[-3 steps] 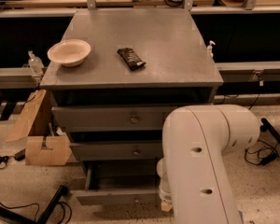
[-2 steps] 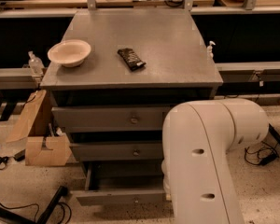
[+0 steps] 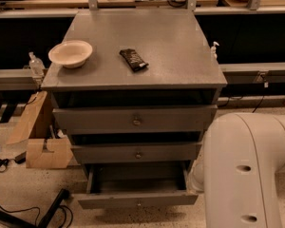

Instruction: Open bottom drawer

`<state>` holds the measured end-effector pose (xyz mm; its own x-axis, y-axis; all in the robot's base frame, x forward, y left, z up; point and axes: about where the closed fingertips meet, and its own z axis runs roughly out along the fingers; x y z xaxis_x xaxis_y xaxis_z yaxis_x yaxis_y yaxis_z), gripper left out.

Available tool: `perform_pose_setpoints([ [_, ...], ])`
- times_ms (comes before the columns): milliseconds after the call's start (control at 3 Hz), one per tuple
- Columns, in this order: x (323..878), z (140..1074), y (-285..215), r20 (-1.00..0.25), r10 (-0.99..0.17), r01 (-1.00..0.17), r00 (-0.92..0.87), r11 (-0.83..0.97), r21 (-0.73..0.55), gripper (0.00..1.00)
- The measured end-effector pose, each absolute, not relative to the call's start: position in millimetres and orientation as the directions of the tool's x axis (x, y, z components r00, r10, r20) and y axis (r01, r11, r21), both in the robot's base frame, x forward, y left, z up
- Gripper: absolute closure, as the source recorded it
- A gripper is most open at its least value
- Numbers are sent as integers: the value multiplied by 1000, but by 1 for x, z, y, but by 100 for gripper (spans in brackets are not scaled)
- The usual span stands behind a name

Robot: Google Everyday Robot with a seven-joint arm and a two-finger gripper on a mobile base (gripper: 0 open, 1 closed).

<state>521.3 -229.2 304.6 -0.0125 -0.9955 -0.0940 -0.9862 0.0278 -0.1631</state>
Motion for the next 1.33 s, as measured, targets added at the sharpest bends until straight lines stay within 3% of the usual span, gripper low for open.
perform_pose_setpoints([
  [667, 525, 291, -209, -105, -994, -989, 15, 1, -147, 100],
  [1333, 557, 229, -150, -282, -951, -979, 124, -72, -189, 100],
])
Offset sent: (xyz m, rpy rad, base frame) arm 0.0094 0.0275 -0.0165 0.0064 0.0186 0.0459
